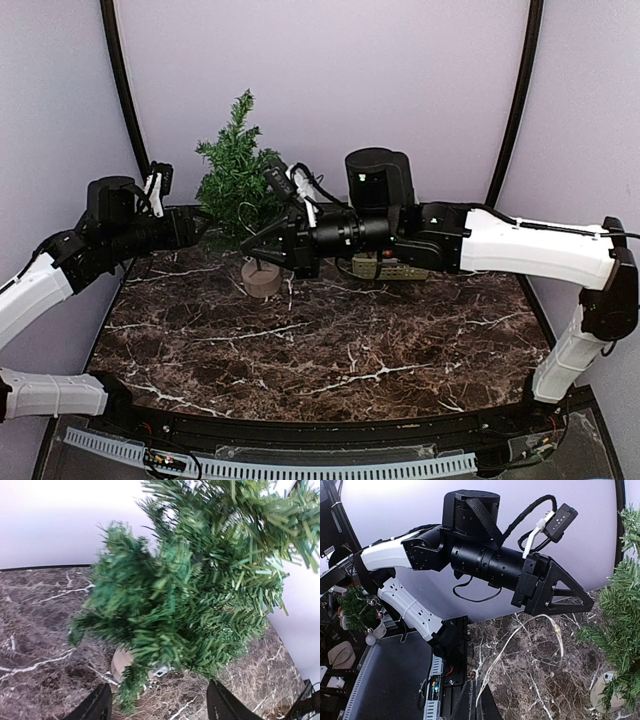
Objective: Decorate the small christmas tree
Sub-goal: Wrap the side of the string light in the gap of the branches.
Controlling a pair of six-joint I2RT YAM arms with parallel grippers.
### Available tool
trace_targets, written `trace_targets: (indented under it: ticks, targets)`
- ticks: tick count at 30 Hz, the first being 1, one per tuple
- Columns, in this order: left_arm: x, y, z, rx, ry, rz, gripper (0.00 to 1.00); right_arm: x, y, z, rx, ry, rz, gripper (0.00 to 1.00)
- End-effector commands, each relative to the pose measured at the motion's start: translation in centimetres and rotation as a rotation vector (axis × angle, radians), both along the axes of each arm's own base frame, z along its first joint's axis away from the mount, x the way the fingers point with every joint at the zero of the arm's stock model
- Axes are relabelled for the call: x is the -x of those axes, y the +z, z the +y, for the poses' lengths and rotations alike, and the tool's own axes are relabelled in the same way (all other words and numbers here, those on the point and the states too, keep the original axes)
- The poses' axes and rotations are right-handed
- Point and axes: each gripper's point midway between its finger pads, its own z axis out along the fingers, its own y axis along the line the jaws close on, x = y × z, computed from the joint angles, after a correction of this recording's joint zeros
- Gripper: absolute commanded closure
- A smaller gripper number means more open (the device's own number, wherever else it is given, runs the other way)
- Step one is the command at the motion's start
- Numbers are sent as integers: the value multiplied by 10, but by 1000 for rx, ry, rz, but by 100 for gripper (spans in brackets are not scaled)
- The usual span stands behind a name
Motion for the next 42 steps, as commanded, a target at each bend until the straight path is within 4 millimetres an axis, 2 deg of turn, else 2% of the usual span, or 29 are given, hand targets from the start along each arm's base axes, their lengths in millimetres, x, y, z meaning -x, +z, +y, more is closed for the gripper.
trace_targets:
  ticks: [1,6,9,14,17,21,26,32,37,42]
  targets:
    - [7,-7,29,-62,123,18,28,5,28,10,-78,17,-21,100]
    - [14,-3,33,-44,135,-3,25,-27,31,16,-88,-155,17,100]
    - [18,-3,27,-27,94,-8,29,-43,35,18,-103,-243,37,100]
    - [27,-2,1,28,-66,-43,37,-64,47,16,-147,-356,50,100]
    - [28,-6,-8,39,-116,-37,40,-82,50,14,-159,-461,57,100]
    - [27,-4,-21,80,-172,-36,42,-110,44,6,-136,-621,71,100]
    - [22,4,-37,156,-224,-44,43,-134,27,-8,-92,-749,95,100]
    - [5,5,-46,194,-215,-26,36,-133,16,-19,-70,-766,101,100]
    - [-8,0,-37,172,-130,-7,33,-127,5,-25,-43,-747,103,100]
    - [-12,-5,-31,170,-84,-2,34,-121,-4,-30,-27,-730,111,100]
